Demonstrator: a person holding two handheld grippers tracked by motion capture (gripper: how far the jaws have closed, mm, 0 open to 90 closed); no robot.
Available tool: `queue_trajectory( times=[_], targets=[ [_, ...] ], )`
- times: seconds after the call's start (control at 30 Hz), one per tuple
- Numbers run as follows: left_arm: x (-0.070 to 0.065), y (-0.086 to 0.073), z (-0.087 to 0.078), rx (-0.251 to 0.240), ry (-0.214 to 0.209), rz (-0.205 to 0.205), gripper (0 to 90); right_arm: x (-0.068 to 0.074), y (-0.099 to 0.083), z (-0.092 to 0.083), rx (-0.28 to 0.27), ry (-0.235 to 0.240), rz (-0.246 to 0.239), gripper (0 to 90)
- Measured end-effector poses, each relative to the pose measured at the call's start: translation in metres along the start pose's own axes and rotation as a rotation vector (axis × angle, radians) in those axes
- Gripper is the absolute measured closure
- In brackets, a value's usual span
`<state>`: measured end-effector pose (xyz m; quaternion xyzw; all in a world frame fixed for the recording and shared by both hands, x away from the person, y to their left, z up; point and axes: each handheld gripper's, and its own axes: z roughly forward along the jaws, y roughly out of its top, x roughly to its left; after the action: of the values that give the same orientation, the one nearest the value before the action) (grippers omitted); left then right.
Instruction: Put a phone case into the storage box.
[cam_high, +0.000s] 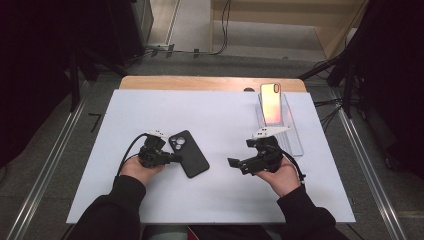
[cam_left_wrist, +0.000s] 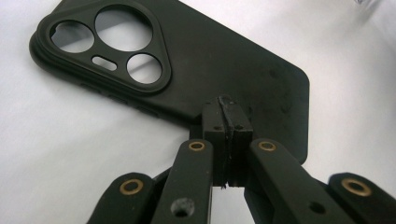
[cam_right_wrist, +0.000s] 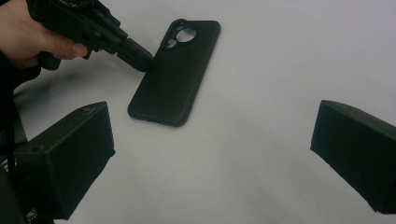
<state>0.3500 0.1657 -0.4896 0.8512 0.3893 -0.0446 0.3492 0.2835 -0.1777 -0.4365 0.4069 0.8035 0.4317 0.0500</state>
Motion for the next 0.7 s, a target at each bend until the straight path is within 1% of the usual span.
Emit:
queue_trajectory(
  times=[0.07, 0.17, 0.3, 0.33, 0.4, 0.53, 0.57, 0.6, 0.7],
  targets=[
    [-0.002, 0.002, 0.003, -0.004, 0.004, 0.002, 90.0, 0.0, 0.0, 0.0, 0.001, -0.001, -0.001, 0.0],
    [-0.004, 0.006, 0.008, -0.008, -0.004, 0.007, 90.0, -0.001, 0.0, -0.001, -0.003, 0.0, 0.0, 0.0],
    [-0.005, 0.011, 0.016, -0.019, -0.026, -0.01, 90.0, -0.003, -0.001, -0.002, -0.004, -0.001, 0.006, 0.0],
    [-0.006, 0.013, 0.018, -0.018, -0.034, -0.007, 90.0, -0.003, -0.001, -0.002, -0.003, -0.002, 0.009, 0.0],
    [-0.009, 0.016, 0.021, -0.015, -0.035, 0.007, 90.0, -0.004, -0.001, -0.002, -0.003, -0.001, 0.008, 0.0],
    [-0.009, 0.018, 0.022, -0.012, -0.043, 0.004, 89.2, -0.005, -0.002, -0.004, -0.007, -0.002, 0.008, 0.0],
    [-0.007, 0.017, 0.02, -0.011, -0.054, -0.004, 86.8, -0.006, -0.002, -0.004, -0.008, -0.002, 0.007, 0.0],
    [-0.006, 0.017, 0.018, -0.016, -0.072, -0.024, 82.8, -0.006, -0.002, -0.004, -0.008, -0.003, 0.009, 0.0],
    [-0.007, 0.017, 0.011, -0.036, -0.107, -0.043, 69.2, -0.007, -0.003, -0.005, -0.01, 0.0, 0.013, 0.0]
  ],
)
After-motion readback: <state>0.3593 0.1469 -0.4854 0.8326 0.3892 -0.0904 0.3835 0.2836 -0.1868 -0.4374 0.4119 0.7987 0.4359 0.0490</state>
